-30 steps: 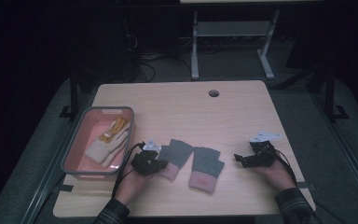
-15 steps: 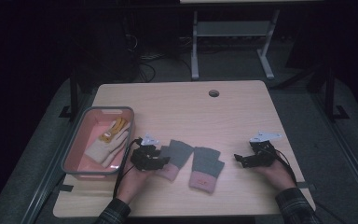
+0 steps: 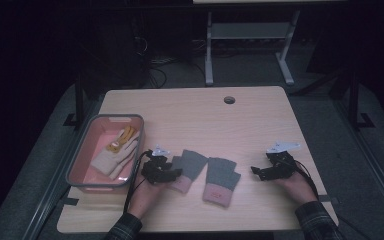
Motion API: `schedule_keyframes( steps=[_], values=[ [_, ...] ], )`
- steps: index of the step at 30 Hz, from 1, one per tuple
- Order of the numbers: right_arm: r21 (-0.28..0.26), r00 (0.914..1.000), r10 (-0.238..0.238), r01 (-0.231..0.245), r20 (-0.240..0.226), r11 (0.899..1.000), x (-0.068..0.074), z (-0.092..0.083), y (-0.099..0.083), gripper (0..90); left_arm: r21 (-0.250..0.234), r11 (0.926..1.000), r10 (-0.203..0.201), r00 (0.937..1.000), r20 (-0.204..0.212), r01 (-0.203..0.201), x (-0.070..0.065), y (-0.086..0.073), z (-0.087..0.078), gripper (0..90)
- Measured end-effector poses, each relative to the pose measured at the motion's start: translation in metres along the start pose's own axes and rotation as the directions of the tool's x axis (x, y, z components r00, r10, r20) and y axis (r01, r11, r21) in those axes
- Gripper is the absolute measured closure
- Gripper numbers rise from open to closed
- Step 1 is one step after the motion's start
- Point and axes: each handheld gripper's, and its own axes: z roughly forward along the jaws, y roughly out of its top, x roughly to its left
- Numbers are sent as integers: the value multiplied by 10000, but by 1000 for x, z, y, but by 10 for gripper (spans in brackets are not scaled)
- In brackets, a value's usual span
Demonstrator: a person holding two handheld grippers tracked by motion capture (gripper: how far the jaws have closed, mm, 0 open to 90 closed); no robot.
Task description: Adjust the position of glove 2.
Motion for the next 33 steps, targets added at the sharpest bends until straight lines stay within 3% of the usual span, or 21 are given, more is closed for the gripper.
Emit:
schedule_keyframes(
  steps=[1,5,8,10,14,20,33],
  values=[
    [100,9998,-193,194,-30,9998,1,-1,1,161,37,9998,200,9998,14,-201,0,1,0,551],
    [26,9988,-378,379,-301,9993,11,-10,5,272,86,10000,15,9991,430,-19,1,3,2,746],
    [-52,9948,-348,345,-955,9994,22,-22,6,524,130,9999,17,9985,544,-24,2,4,-1,786],
    [-95,9865,-582,574,-1534,9983,30,-27,9,685,58,10000,-59,9983,582,56,1,5,-3,792],
    [-46,9674,-885,900,-2373,9959,46,-29,6,878,-83,9999,-56,9977,670,62,0,8,-8,792],
    [-41,9416,-1285,1339,-3111,9910,63,-25,6,900,-259,9995,-150,9974,705,168,2,11,-16,792],
    [377,9299,-1411,1634,-3396,9858,74,-7,9,900,-94,9999,-88,9977,678,95,-8,15,-8,792]
  ],
)
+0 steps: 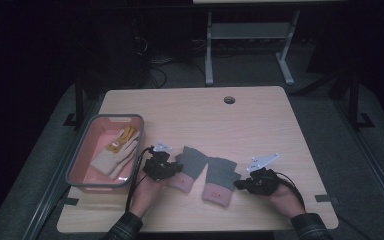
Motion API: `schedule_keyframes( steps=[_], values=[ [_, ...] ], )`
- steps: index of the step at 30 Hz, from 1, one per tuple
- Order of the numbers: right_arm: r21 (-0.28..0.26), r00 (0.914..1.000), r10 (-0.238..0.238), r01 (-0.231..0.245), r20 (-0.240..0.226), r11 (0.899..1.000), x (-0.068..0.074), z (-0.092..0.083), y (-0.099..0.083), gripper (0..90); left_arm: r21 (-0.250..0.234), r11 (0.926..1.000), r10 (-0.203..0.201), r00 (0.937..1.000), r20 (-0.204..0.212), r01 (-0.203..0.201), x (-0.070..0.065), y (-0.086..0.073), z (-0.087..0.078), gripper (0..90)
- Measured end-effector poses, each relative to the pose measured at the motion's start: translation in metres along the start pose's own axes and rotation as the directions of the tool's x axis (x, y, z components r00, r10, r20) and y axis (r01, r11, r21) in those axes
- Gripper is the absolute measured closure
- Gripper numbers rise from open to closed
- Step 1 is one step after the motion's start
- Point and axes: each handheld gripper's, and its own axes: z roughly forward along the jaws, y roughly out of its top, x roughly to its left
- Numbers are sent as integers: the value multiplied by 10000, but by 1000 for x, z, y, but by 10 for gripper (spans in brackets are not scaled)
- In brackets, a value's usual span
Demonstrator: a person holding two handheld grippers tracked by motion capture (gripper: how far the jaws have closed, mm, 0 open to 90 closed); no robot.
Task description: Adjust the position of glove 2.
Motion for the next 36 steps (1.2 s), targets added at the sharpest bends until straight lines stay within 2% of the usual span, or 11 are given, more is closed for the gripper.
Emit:
schedule_keyframes(
  steps=[7,10,21,24,27,30,36],
  values=[
    [59,9999,-52,53,-99,10000,1,5,2,900,-193,9998,-14,9997,262,19,-4,4,0,792],
    [58,9998,62,-61,-213,10000,1,8,4,900,-279,9996,66,9994,335,-56,-5,7,-1,791],
    [-5,9994,-141,141,-315,9999,2,18,14,900,-409,9989,265,9983,519,-244,-8,17,-2,790],
    [-25,9995,-168,167,-270,9999,3,20,16,900,-342,9981,509,9985,183,-503,-9,20,-4,790],
    [-25,9995,-153,153,-270,9999,3,19,16,900,-229,9982,543,9983,-220,-548,-7,22,-6,790],
    [-50,9995,-185,183,-264,9998,3,20,16,900,84,9983,587,9970,-514,-583,-6,21,-3,790],
    [2,9994,-203,203,-282,9998,3,21,16,900,150,9975,700,9968,-376,-695,-12,24,4,790]
  ],
)
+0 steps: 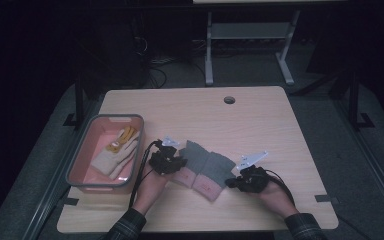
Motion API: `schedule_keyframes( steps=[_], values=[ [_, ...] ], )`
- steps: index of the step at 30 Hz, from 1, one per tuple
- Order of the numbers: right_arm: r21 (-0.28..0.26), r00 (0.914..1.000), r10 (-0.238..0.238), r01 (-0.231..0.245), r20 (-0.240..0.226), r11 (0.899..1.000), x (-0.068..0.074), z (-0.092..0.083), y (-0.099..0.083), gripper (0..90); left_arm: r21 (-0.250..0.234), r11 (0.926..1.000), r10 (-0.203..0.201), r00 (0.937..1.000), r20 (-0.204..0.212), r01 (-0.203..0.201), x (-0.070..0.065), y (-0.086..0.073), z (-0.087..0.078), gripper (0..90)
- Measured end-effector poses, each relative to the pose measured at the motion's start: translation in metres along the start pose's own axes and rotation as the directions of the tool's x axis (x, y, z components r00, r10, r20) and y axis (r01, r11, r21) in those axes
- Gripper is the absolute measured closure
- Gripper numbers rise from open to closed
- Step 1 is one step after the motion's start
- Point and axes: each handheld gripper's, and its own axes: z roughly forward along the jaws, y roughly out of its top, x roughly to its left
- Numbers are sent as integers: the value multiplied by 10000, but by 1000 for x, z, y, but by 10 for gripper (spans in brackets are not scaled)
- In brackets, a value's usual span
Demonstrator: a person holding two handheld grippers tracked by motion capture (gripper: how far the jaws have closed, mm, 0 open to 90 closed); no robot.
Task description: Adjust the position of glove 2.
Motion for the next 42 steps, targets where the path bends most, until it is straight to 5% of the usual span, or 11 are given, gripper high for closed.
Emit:
schedule_keyframes(
  steps=[13,27,37,42],
  values=[
    [-14,10000,49,-49,-10,10000,-2,3,1,900,-599,9973,463,9957,805,-416,-20,11,-5,779],
    [36,10000,85,-85,-13,10000,-1,5,4,900,-632,9918,1200,9795,1617,-1111,-49,19,5,769],
    [25,10000,93,-93,-18,10000,-2,5,4,900,-965,9902,1199,9689,2163,-1010,-56,21,8,757],
    [49,9999,-11,10,154,10000,-2,1,2,886,-1020,9892,1241,9712,2033,-1051,-55,20,7,750]
  ],
)
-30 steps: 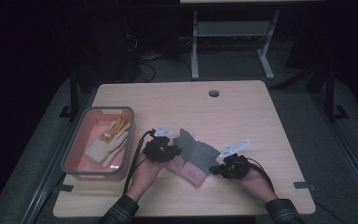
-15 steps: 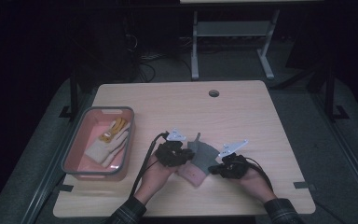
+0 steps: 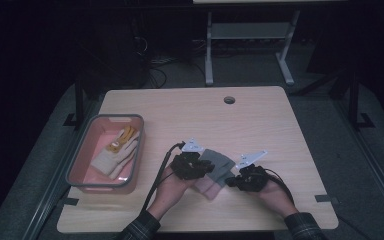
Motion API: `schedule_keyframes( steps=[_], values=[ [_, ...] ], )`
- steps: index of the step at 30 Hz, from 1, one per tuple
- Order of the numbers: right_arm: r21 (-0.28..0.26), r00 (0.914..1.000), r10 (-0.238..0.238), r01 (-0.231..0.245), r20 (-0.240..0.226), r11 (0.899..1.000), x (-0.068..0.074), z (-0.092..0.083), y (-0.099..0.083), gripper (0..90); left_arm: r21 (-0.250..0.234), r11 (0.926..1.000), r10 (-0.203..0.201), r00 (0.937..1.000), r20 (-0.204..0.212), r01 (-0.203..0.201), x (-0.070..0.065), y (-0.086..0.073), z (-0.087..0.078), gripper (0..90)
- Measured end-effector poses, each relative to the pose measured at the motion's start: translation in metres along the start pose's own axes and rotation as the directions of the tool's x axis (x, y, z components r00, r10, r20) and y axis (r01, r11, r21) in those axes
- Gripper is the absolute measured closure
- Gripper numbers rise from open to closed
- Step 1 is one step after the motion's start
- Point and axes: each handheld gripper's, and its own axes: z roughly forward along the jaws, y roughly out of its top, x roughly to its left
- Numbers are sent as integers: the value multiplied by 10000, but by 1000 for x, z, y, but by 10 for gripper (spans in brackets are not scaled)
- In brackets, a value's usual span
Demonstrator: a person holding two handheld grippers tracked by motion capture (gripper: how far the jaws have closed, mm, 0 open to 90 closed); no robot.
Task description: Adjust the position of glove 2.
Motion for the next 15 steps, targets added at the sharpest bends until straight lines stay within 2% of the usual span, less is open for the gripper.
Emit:
schedule_keyframes(
  steps=[3,6,9,13,14,15],
  values=[
    [-134,9997,212,-210,147,9997,-4,-8,-3,861,92,9999,-66,9999,76,65,2,-4,-1,708],
    [-369,9982,490,-477,333,9982,-11,-16,-6,828,309,9995,70,9996,258,-78,0,-10,4,633],
    [-523,9969,572,-544,543,9971,-17,-20,-9,779,540,9981,262,9991,342,-280,-6,-12,12,578],
    [-699,9911,946,-882,936,9936,-23,-24,-12,599,965,9936,555,9980,314,-583,-9,-16,26,565],
    [-802,9880,985,-893,1187,9928,-25,-25,-13,537,1017,9930,580,9979,292,-607,-9,-18,29,586],
    [-879,9852,1164,-1058,1261,9905,-27,-27,-13,514,1070,9917,702,9974,183,-718,-9,-20,31,623]
  ],
)
